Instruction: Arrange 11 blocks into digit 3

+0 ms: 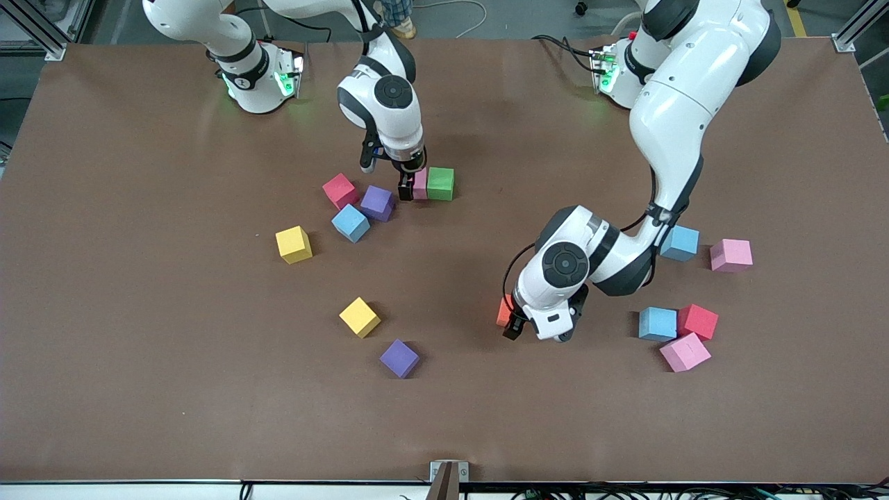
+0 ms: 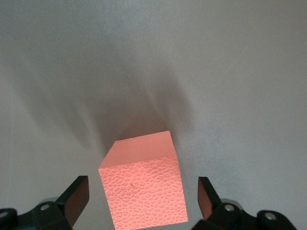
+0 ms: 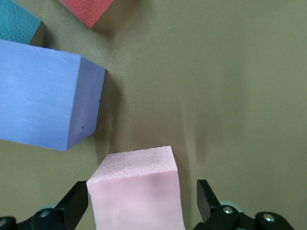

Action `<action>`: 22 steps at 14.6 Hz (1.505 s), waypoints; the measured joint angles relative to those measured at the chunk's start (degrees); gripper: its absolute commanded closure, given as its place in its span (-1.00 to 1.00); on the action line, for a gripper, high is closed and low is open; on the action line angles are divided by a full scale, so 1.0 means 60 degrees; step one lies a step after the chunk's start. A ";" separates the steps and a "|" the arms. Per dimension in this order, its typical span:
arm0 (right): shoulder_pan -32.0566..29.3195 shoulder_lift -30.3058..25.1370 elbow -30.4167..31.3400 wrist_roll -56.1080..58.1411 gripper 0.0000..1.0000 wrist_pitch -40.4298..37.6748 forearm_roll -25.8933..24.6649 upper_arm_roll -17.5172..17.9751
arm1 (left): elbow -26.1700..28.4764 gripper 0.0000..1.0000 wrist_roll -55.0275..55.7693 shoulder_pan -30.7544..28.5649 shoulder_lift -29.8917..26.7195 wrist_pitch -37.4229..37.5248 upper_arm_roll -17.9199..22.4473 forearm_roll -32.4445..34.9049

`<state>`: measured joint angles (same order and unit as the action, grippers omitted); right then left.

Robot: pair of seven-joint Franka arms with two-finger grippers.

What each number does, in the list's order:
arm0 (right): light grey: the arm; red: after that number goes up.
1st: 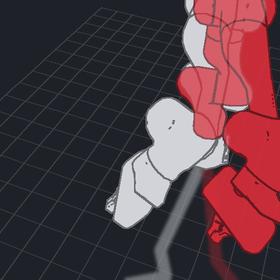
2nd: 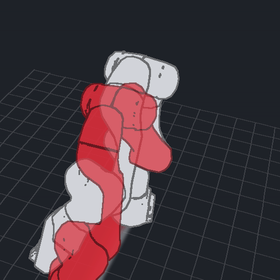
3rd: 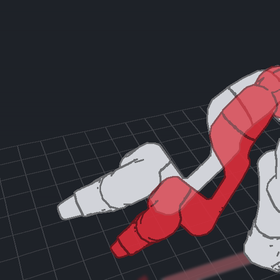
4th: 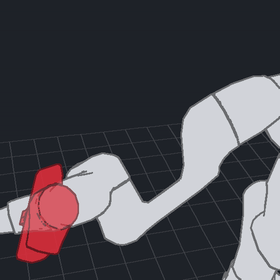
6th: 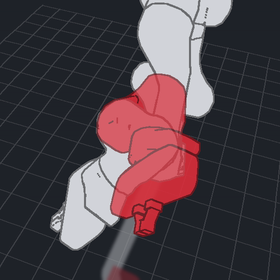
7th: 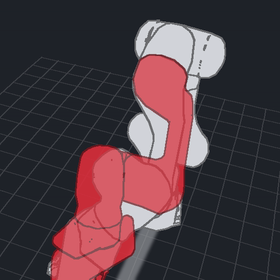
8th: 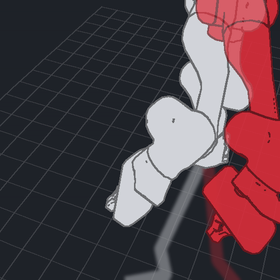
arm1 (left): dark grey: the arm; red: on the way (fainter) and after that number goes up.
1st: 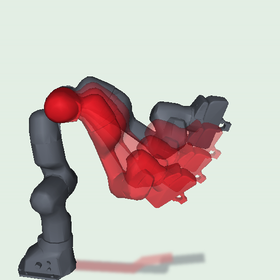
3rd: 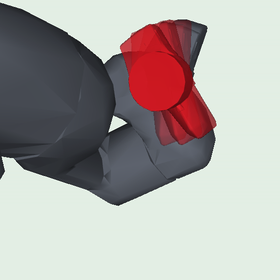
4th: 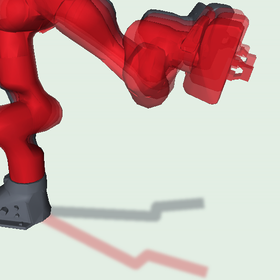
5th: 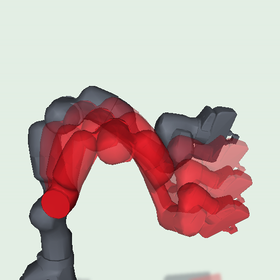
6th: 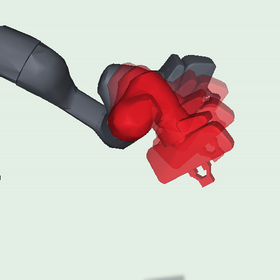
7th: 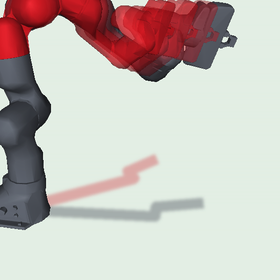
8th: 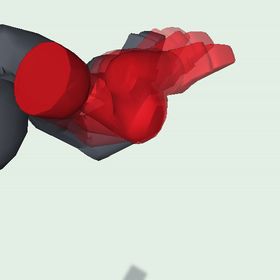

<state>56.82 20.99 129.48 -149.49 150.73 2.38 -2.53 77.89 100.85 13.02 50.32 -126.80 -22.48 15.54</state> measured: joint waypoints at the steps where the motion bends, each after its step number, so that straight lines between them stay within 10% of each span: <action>1: 0.0001 0.0013 -0.0003 0.0046 -1.00 0.0000 0.0000 0.0000 | 0.0000 -0.87 0.0001 0.0018 0.0019 -0.0001 0.0011 0.0000; 4: 0.0001 0.0022 -0.0021 0.0165 -1.00 -0.0008 -0.0001 0.0003 | 0.0000 -0.74 0.0002 0.0030 0.0055 -0.0003 0.0036 0.0000; 10: 0.0002 0.0022 -0.0050 0.0268 -1.00 -0.0254 -0.0001 0.0004 | -0.0015 0.76 0.0001 0.0037 0.0145 -0.0010 0.0044 0.0020; 22: -0.0415 -0.1777 -0.0836 0.4404 -1.00 -0.3154 -0.0007 -0.0179 | -0.0224 0.78 0.1326 -0.0065 -0.0598 0.1332 0.0002 0.0037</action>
<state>54.32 10.33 124.47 -123.06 131.80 2.33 -3.60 76.54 108.81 12.63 46.73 -118.81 -22.47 15.76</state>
